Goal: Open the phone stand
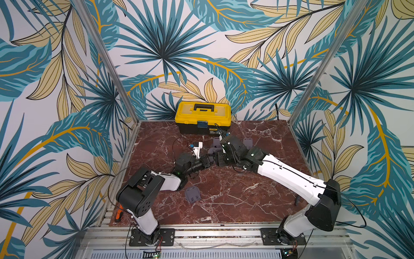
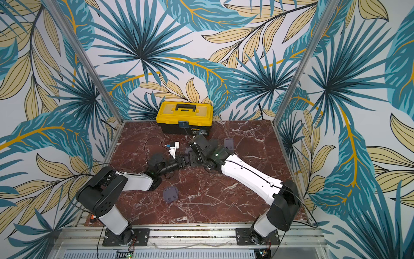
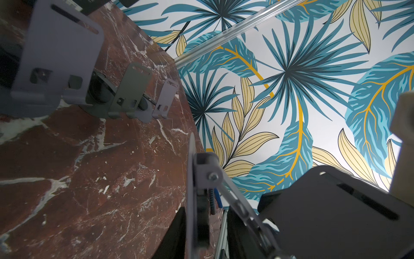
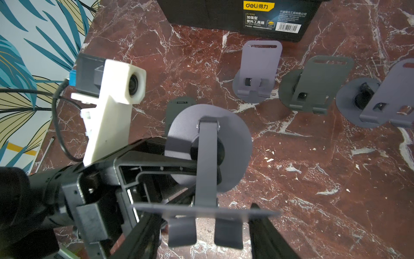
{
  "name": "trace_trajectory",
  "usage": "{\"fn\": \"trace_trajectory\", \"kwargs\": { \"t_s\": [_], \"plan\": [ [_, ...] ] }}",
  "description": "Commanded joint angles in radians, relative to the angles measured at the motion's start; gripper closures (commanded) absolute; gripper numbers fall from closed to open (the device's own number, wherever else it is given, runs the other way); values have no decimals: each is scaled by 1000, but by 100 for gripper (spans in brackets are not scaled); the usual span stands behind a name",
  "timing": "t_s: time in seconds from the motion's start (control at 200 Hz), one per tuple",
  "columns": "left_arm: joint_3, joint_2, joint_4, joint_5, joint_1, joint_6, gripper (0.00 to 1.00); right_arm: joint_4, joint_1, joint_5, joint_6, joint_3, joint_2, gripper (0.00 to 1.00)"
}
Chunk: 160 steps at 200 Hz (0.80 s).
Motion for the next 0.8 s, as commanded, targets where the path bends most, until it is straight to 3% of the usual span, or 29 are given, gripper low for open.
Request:
{"fn": "trace_trajectory", "kwargs": {
  "t_s": [0.0,0.796],
  "plan": [
    [-19,-33,26,-5,13,8,68,-15,3,14,-3,23,14,54],
    [-134,-91,25,0,37,11,67,-71,-80,68,-16,11,-28,55]
  ]
}}
